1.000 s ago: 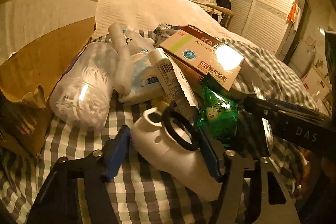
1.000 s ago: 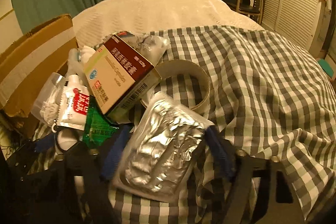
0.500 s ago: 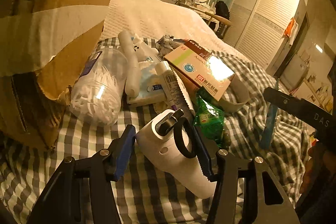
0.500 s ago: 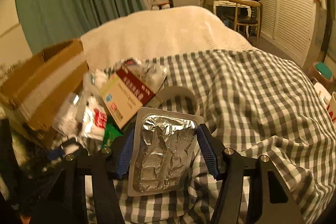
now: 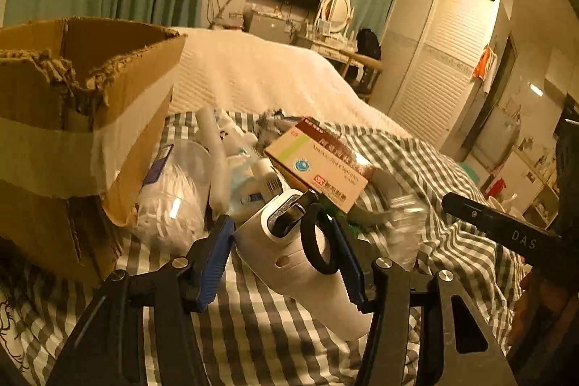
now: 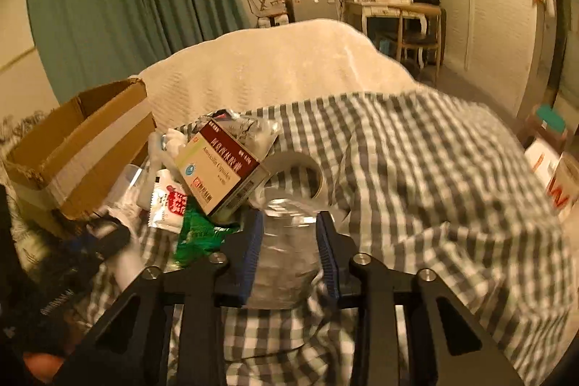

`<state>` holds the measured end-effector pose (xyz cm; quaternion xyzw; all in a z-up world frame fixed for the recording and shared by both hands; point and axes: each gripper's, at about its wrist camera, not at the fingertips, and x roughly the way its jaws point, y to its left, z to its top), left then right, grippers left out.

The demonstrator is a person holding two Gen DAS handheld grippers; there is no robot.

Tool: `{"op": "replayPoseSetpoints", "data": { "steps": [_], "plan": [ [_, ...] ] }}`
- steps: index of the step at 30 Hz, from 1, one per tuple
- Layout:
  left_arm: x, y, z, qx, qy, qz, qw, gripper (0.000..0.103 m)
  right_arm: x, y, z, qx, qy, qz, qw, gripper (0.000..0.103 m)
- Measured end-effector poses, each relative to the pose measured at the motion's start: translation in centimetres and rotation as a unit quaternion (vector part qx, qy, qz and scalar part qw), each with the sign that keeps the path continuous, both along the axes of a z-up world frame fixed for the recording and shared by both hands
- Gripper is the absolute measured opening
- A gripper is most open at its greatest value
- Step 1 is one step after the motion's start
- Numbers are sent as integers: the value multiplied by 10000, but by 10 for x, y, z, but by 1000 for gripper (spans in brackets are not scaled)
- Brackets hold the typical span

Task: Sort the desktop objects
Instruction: 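Grasp the silver blister pack with the right gripper while the left grasps the white bottle, then carry blister pack and white bottle to the cardboard box and release both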

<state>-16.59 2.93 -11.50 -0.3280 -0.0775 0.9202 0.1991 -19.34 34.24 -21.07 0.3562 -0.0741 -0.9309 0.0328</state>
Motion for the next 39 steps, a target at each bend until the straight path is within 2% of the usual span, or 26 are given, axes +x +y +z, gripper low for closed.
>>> {"op": "replayPoseSetpoints", "data": {
  "steps": [1, 4, 5, 6, 8, 9, 12, 15, 19, 22, 23, 25, 28, 31, 34, 39],
  "plan": [
    [-2, 1, -3, 73, -83, -57, 9999, 57, 0, 1, 0, -65, 9, -5, 10000, 18],
    [-4, 3, -9, 11, -185, -91, 9998, 57, -1, -4, -6, 130, -91, -17, 9999, 18],
    [-5, 3, -10, 18, -199, -83, 9998, 57, -2, -7, -11, 199, -185, 16, 9996, 21],
    [-5, 4, -9, 16, -197, -71, 9998, 57, -5, -9, -17, 208, -294, 15, 9994, 27],
    [-6, 1, -7, -4, -180, -51, 9998, 57, -9, -10, -27, 145, -476, -47, 9988, 65],
    [-7, 0, -5, 27, -180, -25, 9998, 57, -11, -10, -32, 27, -595, -49, 9982, 69],
    [-8, -1, -6, -50, -93, 49, 9999, 57, -18, -14, -44, 267, -772, -50, 9966, 69],
    [-10, 2, -14, -91, -181, 36, 9998, 57, -30, -15, -56, 157, -897, -39, 9958, 69],
    [-9, 7, -22, -195, -255, -17, 9995, 57, -39, -27, -70, 543, -1029, 113, 9931, 69],
    [-10, 7, -21, -182, -243, -16, 9995, 57, -46, -29, -79, 589, -1200, 163, 9909, 69],
    [-10, 7, -19, -175, -237, -17, 9996, 57, -46, -29, -79, 572, -1207, 155, 9909, 67],
    [-10, 4, -17, -63, -199, 10, 9998, 57, -44, -30, -76, 502, -1229, 168, 9910, 54],
    [-11, 6, -18, -239, -92, 32, 9997, 57, -40, -34, -73, 759, -1128, 247, 9904, 53],
    [-13, 6, -22, -153, -221, -9, 9996, 57, -33, -33, -69, 674, -1084, 258, 9915, 53],
    [-9, 8, -21, -170, -180, -58, 9997, 57, -25, -33, -60, 709, -951, 283, 9925, 53],
    [5, 9, -3, -178, -71, -53, 9998, 57, -13, -34, -32, 507, -696, 316, 9958, 53]
  ]
}}
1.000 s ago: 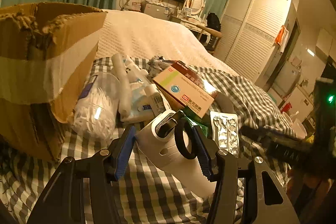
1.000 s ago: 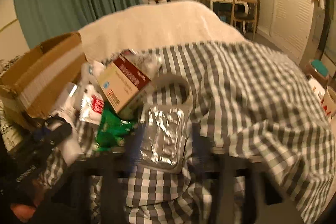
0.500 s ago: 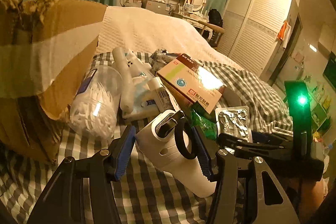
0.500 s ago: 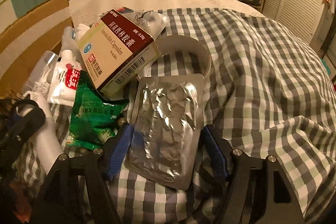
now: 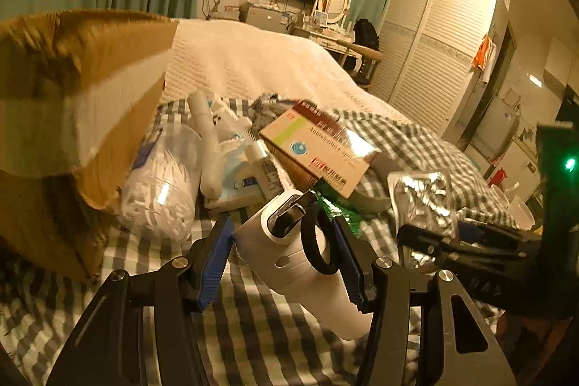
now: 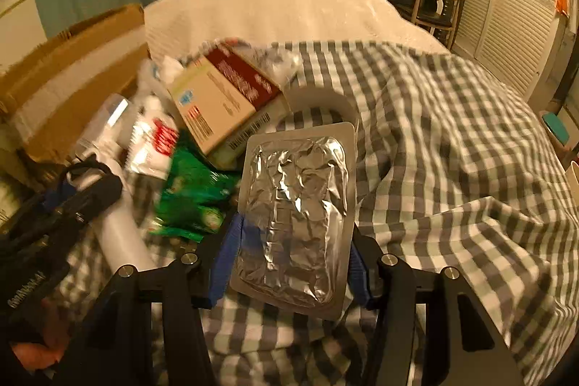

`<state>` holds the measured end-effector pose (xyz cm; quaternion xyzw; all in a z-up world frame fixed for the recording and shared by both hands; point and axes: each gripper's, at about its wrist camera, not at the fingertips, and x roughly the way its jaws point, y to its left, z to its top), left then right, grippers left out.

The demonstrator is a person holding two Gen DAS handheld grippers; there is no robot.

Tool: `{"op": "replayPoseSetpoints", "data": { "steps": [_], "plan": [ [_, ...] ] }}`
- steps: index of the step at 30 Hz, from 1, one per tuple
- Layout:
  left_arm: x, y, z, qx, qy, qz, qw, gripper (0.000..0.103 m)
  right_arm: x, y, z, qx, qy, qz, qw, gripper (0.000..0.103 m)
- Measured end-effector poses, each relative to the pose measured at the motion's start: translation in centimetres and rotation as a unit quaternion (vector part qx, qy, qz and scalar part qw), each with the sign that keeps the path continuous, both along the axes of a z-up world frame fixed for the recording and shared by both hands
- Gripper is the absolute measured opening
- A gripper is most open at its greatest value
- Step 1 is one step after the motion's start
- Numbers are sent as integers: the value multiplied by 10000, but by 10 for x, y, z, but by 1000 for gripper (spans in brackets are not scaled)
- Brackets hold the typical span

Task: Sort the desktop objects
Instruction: 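Carry blister pack and white bottle to the cardboard box and release both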

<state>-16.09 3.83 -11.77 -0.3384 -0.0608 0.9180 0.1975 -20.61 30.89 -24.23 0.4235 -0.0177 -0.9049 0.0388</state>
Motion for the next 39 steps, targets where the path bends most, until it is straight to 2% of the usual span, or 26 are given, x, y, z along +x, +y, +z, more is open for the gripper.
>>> {"op": "replayPoseSetpoints", "data": {
  "steps": [4, 9, 14, 19, 24, 31, 34, 36, 37, 38, 39],
  "plan": [
    [12, -6, 31, 107, 98, 130, 9998, 57, 17, -10, 42, -315, 427, 113, 9985, 53],
    [22, -26, 88, 233, 423, 272, 9985, 57, 35, -35, 94, -445, 842, 413, 9946, 53],
    [24, -59, 137, 126, 761, 460, 9960, 57, 36, -63, 130, -521, 1007, 643, 9915, 53],
    [12, -95, 165, -80, 937, 776, 9925, 57, 22, -97, 161, -600, 1111, 992, 9870, 53],
    [-16, -132, 171, -271, 855, 1139, 9894, 57, -2, -140, 167, -705, 976, 1413, 9826, 53],
    [-53, -172, 150, -614, 532, 1498, 9854, 57, -54, -186, 151, -950, 711, 1715, 9780, 54],
    [-62, -184, 142, -465, 357, 1453, 9876, 57, -70, -201, 143, -977, 624, 1736, 9780, 54],
    [-65, -189, 140, -447, 271, 1435, 9883, 61, -76, -206, 140, -1030, 570, 1706, 9783, 59],
    [-65, -190, 142, -496, 289, 1455, 9877, 72, -79, -206, 140, -1091, 545, 1684, 9781, 67],
    [-64, -191, 144, -585, 316, 1480, 9868, 86, -80, -206, 142, -1115, 555, 1658, 9783, 70],
    [-60, -189, 146, -641, 354, 1511, 9858, 90, -79, -205, 144, -1094, 579, 1631, 9788, 70]
  ]
}}
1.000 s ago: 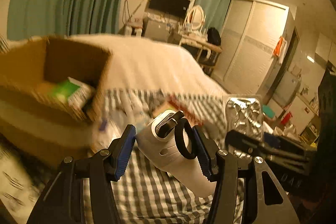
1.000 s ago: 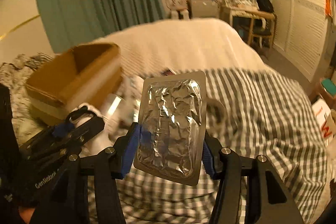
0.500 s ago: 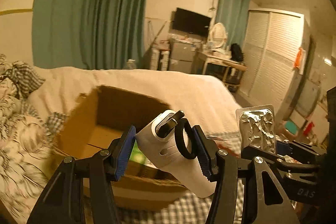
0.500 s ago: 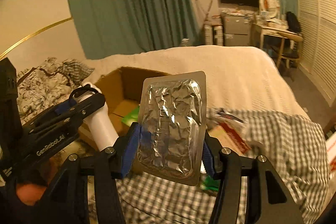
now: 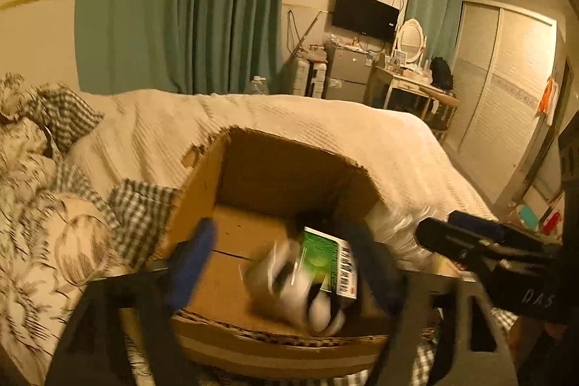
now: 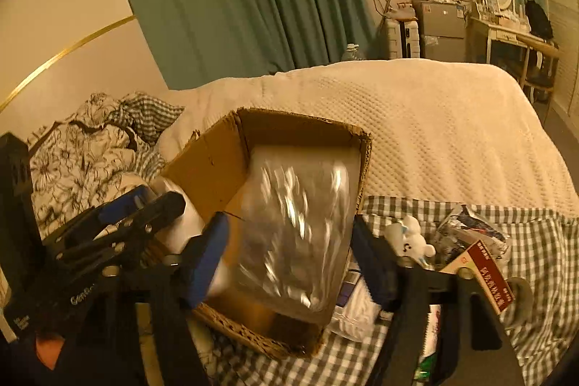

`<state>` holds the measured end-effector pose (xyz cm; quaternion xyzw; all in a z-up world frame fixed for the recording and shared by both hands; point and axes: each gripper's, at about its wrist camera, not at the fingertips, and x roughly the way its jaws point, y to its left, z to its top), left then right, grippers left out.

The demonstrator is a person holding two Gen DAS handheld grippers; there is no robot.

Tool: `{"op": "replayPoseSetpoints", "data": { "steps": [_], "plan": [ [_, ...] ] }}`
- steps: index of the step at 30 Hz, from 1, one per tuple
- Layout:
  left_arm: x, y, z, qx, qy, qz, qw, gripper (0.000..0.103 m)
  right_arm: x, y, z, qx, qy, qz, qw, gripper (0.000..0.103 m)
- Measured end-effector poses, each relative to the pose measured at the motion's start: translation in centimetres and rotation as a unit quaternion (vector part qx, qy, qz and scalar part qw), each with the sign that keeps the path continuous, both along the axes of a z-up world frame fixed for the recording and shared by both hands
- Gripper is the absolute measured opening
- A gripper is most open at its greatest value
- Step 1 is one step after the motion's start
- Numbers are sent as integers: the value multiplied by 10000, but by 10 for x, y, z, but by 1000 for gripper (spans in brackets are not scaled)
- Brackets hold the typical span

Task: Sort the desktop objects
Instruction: 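Carry blister pack and white bottle to the cardboard box and release both, then move both open grippers back to the pile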

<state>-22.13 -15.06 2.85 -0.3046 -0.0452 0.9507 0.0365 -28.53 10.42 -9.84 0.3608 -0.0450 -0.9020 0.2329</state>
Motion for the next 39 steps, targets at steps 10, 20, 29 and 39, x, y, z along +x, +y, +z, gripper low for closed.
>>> {"op": "replayPoseSetpoints", "data": {
  "steps": [10, 20, 29, 39],
  "plan": [
    [67, 69, 27, -80, 301, -518, 9982, 93, 52, 78, 25, 303, 218, -659, 9971, 70],
    [117, 185, -21, 82, -93, -1047, 9944, 93, 120, 187, 14, 723, 188, -1434, 9868, 70],
    [82, 236, -102, -328, -394, -953, 9941, 93, 107, 236, -71, 664, -2, -1767, 9820, 70],
    [18, 232, -164, 22, -227, -601, 9979, 63, 74, 258, -133, 720, 106, -1381, 9877, 85]
  ]
}}
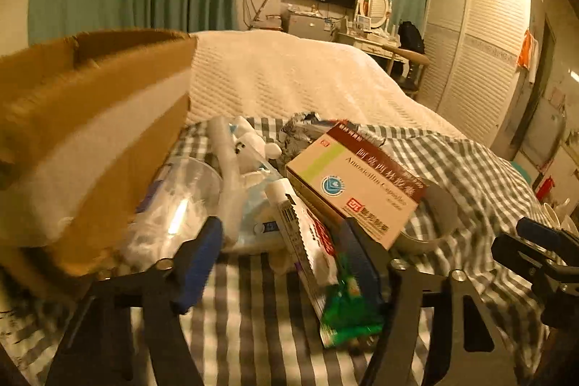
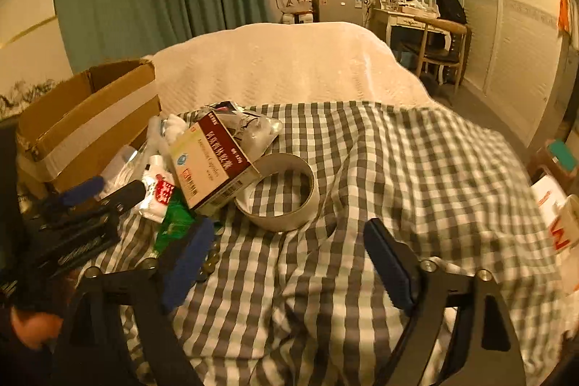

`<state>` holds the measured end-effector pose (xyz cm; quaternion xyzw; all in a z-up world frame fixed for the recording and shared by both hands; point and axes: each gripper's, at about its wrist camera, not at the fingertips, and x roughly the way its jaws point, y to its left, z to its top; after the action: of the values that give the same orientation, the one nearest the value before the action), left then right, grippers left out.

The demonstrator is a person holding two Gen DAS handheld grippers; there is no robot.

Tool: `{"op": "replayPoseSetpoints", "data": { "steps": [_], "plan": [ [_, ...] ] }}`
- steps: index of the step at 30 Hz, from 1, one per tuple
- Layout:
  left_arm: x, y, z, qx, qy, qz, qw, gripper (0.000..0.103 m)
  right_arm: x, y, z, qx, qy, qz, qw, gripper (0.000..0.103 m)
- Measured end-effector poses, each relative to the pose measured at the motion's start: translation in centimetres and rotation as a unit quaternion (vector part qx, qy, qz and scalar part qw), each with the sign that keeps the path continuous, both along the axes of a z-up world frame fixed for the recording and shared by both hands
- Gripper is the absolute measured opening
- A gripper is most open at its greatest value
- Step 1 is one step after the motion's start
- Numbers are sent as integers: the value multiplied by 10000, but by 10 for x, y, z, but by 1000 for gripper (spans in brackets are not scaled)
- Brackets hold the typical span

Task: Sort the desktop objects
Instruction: 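Move both open grippers back to the pile, then grasp the white tube with the left gripper while the right grasps the tape roll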

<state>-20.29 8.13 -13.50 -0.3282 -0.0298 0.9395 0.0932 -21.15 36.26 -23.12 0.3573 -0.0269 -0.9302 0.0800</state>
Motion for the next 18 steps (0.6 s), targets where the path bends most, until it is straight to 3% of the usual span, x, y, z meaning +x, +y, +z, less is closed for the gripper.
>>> {"op": "replayPoseSetpoints", "data": {
  "steps": [2, 4, 9, 13, 18],
  "plan": [
    [-7, -1, -12, 61, -73, -216, 9997, 34, -8, -3, -7, 120, -37, 24, 9999, 85],
    [-13, -4, -19, 350, -241, -542, 9976, 25, -15, -9, -16, 288, -55, 88, 9995, 85],
    [-10, -6, -14, 471, -102, -856, 9952, 20, -32, -26, -29, 302, -175, 215, 9992, 85],
    [-4, -12, -11, 548, -162, -969, 9937, 11, -43, -44, -38, 738, -243, 235, 9967, 91],
    [-1, -10, -8, 616, -246, -1075, 9920, 11, -55, -40, -49, 751, -368, 54, 9965, 92]
  ]
}}
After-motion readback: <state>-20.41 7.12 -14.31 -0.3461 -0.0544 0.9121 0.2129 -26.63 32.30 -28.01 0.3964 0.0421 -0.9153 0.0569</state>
